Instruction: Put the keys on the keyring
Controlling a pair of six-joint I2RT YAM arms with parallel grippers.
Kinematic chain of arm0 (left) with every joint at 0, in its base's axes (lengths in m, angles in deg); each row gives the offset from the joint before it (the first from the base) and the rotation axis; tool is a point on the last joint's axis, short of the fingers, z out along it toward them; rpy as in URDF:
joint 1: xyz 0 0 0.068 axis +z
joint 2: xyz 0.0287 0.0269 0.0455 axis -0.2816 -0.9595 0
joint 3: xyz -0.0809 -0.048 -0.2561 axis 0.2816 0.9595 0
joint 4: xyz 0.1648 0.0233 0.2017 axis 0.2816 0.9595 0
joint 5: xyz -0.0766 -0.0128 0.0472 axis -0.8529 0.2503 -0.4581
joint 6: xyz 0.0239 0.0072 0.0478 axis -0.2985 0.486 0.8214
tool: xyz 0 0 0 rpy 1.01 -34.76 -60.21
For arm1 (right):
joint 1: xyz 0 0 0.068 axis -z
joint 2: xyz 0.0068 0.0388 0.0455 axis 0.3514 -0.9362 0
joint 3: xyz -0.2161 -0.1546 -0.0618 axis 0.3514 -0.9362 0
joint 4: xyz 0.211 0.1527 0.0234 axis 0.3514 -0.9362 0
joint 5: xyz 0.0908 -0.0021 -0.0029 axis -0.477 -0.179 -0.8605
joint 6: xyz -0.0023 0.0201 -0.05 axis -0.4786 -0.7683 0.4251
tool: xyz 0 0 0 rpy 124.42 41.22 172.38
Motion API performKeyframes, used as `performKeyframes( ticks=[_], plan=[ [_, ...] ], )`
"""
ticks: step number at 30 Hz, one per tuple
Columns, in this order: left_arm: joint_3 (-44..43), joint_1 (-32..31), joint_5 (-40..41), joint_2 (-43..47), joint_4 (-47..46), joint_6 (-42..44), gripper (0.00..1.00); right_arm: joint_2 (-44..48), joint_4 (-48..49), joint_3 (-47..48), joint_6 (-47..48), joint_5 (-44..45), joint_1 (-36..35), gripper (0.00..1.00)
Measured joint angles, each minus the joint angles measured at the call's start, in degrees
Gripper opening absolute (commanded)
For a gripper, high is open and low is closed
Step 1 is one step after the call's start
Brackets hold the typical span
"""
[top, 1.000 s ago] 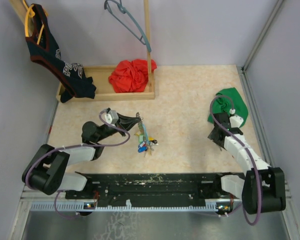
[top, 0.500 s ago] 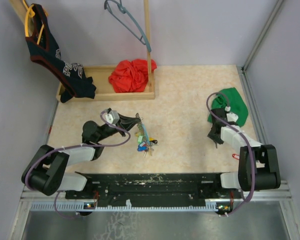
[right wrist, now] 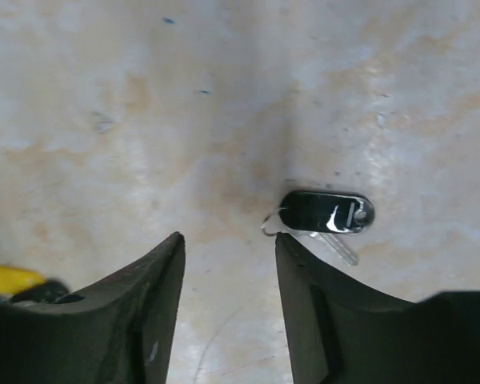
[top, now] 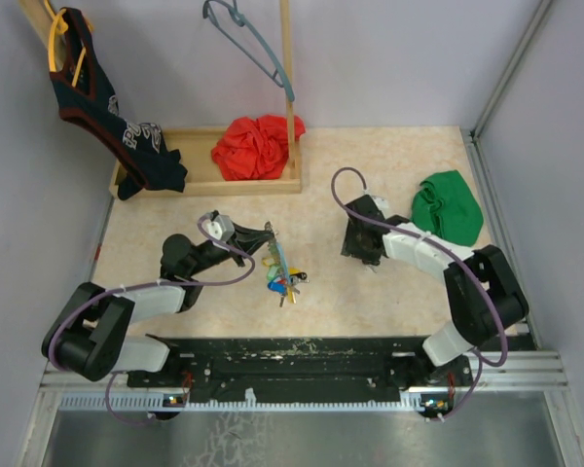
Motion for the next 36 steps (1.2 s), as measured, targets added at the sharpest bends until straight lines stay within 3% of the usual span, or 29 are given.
performKeyframes(
  ticks=[3,7,14,36],
  plan=[
    [0.0,0.0,0.0,0.0,0.5,0.1,0.0,0.0,-0.9,4.2,2.4,-2.3,-2.2,0.62],
    [0.0,0.0,0.0,0.0,0.8,0.3,0.0,1.2,-1.6,6.5,7.9,-3.2,-2.2,0.6],
    [0.0,0.0,0.0,0.0,1.1,0.7,0.0,0.6,-6.5,6.8,15.7,-2.1,-2.2,0.41],
    [0.0,0.0,0.0,0.0,2.4,0.9,0.0,-9.9,-6.6,8.2,9.7,10.2,-8.2,0.23]
  ],
)
